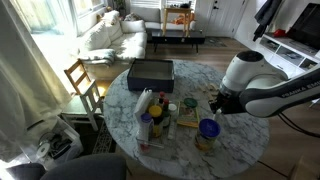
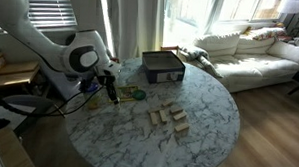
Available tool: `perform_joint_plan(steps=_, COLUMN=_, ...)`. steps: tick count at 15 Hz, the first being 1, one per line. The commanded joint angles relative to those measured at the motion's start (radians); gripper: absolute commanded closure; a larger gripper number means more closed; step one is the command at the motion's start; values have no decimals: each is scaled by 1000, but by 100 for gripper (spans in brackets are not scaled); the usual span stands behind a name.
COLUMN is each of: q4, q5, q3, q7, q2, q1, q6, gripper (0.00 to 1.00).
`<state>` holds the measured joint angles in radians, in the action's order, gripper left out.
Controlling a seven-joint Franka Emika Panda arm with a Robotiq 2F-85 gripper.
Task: Remove the small white container from the clear container and place it on the table, unstack the two tins on the left and put the top tin in the clear container then remove the blue lid from the tin in the container
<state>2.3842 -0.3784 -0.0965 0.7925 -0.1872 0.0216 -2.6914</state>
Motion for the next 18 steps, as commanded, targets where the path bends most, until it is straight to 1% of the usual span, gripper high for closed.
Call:
perform_joint_plan(steps=1, q4=3, q5=57, q3=-23, q7=22, q2=-34, q1=-25, q6=-51, gripper=87)
perform_joint_plan(steps=2, q4=2, q5=60, q3=-27, q7=26, q2=-40, q1=-31, q6=-54, gripper=87)
perform_joint_plan(steps=3, q4=-2, q5=58, q3=-36, q7=42, q2=-39, q1=-37, q6=-54, gripper=37)
perform_joint_plan(steps=4, q4=2, q5=73, q3=-35, q7=29, q2=-37, q1=-34, q6=-57, gripper=36)
perform_joint_plan(steps=5, q4=4, q5=91, q3=-29, q7=16, q2=-25, q1=-33, q6=-54, gripper=31)
perform_joint_plan(steps=9, q4=-7, q5=88, q3=-37, q7=25, q2=6, q1=-49, q6=-16, gripper=1)
perform_joint_plan(steps=13, q4=-20, q5=127, q3=-11, q7=-14, q2=47, q1=-53, q6=16, gripper=0)
perform_joint_plan(steps=14, q4=-17, q5=182, q3=16, q7=-68, q2=58, q1=-46, q6=28, gripper=0)
perform_joint_plan(steps=15, q4=-13, q5=260, q3=46, q7=-138, q2=67, q1=-36, q6=39, gripper=0)
perform_joint_plan(steps=17, q4=-16, q5=372, q3=83, q7=-252, q2=82, q1=-37, q6=98, gripper=0)
perform_joint_plan(steps=18, q4=-21, q5=411, q3=95, q7=-297, q2=86, q1=-41, q6=138, gripper=0)
